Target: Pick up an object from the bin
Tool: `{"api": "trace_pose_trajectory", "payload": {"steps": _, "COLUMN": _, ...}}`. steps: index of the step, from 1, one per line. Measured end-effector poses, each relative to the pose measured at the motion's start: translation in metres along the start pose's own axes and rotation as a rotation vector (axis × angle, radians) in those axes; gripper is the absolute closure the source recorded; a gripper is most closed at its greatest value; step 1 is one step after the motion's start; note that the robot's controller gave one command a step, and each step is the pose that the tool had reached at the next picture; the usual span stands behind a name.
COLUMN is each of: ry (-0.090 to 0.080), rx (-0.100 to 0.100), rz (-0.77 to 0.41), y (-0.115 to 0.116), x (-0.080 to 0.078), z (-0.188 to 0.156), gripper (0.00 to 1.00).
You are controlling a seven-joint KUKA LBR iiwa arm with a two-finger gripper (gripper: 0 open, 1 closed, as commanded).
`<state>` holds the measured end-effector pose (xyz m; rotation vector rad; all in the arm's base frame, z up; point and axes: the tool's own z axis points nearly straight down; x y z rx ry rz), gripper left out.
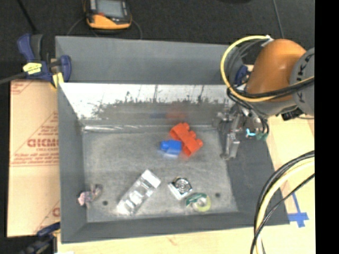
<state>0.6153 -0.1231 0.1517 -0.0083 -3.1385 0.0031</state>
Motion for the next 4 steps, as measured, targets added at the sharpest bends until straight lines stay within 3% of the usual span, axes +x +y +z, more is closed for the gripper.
{"api": "trace_pose_trajectory", "payload": {"steps": 1, "ry": -0.007, "rx": -0.001, "rz": -0.156, "y": 0.036, "x": -0.04, "z": 0.059, "gripper": 0.0}}
{"api": "trace_pose_trajectory", "payload": {"steps": 2, "ry": -0.004, "rx": -0.005, "rz": -0.097, "y": 0.091, "x": -0.012, "z": 0.077, "gripper": 0.0}}
{"api": "trace_pose_trajectory", "payload": {"steps": 3, "ry": -0.007, "rx": -0.002, "rz": -0.096, "y": 0.087, "x": -0.013, "z": 0.076, "gripper": 1.0}}
{"api": "trace_pose_trajectory", "payload": {"steps": 4, "ry": -0.016, "rx": 0.002, "rz": -0.129, "y": 0.099, "x": 0.02, "z": -0.088, "gripper": 1.0}}
